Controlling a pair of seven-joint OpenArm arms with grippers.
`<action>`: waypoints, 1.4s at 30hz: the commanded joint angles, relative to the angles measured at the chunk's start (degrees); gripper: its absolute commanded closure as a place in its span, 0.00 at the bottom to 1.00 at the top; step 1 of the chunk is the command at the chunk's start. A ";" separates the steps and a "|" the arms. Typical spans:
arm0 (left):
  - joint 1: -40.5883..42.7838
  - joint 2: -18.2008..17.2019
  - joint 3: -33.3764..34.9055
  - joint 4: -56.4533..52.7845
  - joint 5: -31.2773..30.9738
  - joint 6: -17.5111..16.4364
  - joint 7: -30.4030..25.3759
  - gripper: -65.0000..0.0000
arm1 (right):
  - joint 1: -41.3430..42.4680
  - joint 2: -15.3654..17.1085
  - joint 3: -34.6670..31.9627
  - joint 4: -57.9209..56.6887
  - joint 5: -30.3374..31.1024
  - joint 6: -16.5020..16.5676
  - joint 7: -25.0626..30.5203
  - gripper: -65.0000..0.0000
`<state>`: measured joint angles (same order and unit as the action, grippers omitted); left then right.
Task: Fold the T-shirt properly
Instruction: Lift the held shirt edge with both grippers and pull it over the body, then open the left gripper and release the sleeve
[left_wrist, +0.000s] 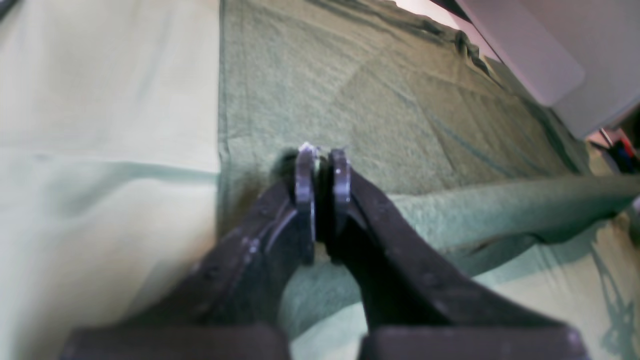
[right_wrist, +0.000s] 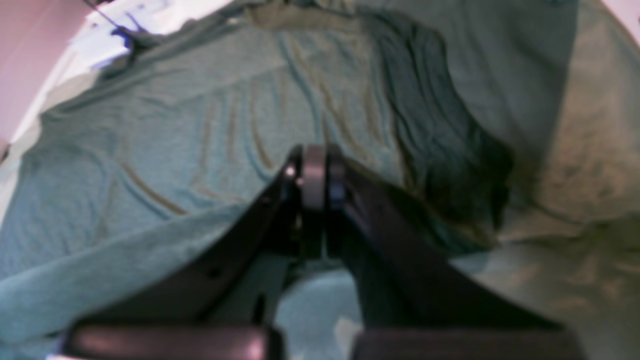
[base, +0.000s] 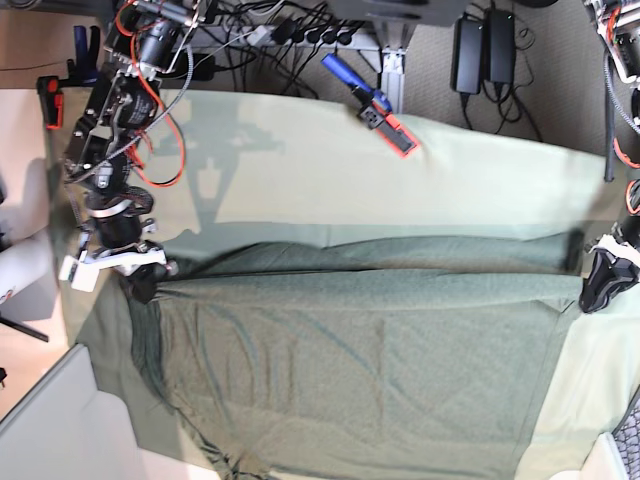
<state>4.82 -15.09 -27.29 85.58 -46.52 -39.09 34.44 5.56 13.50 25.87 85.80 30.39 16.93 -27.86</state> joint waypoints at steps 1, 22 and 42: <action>-1.36 -0.68 0.48 -0.15 -0.17 -0.91 -2.08 1.00 | 1.81 0.94 -0.20 -0.26 0.42 1.36 1.55 1.00; -9.62 -0.72 4.90 -7.91 5.97 -0.91 -7.45 0.78 | 9.22 0.94 -0.68 -10.12 -4.98 1.38 4.87 1.00; -16.52 -5.29 7.30 -21.53 -2.49 -0.91 -3.28 0.33 | 9.35 0.94 -0.68 -10.12 -9.03 1.31 7.30 0.46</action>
<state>-10.48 -19.55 -19.81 63.13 -47.81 -39.07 32.51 13.39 13.52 25.06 74.76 20.93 16.97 -22.22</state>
